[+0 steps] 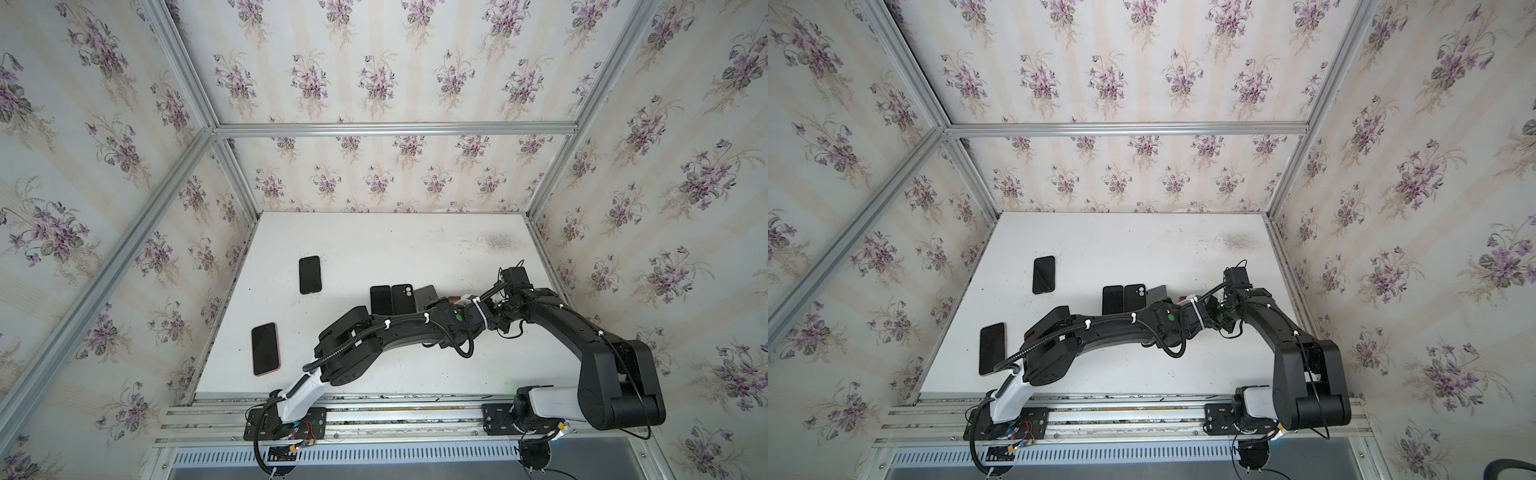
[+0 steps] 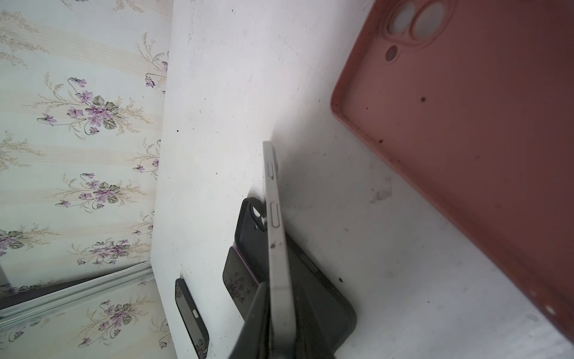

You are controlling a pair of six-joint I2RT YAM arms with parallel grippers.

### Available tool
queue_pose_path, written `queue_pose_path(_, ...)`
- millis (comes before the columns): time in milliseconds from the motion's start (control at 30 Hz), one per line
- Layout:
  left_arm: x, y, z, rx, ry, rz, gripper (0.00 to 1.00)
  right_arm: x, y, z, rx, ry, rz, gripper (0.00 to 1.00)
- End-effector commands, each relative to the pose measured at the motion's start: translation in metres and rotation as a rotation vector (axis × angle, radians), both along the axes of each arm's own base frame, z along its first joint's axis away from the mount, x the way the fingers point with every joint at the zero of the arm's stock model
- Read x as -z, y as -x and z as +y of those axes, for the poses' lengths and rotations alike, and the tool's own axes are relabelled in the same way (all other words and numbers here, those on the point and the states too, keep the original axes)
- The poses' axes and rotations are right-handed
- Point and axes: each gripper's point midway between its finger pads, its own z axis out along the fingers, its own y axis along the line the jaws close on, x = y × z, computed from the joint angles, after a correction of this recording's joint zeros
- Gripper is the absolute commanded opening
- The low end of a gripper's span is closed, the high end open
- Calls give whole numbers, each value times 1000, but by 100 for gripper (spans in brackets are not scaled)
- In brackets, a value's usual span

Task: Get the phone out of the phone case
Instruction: 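Lower the silver phone with the left and pink case with the right onto the table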

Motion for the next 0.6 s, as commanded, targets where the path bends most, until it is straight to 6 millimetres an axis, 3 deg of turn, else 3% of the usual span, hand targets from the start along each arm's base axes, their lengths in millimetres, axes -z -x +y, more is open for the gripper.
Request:
queue_pose_path(0, 32, 21, -12, 114, -54, 140, 15, -21, -14, 21, -59, -111, -88, 0)
queue_pose_path(333, 48, 19, -13, 117, -65, 150, 15, -18, -11, 20, -59, -110, -85, 0)
queue_pose_path(567, 53, 17, -12, 108, -61, 151, 21, -15, -10, 21, -58, -114, -75, 0)
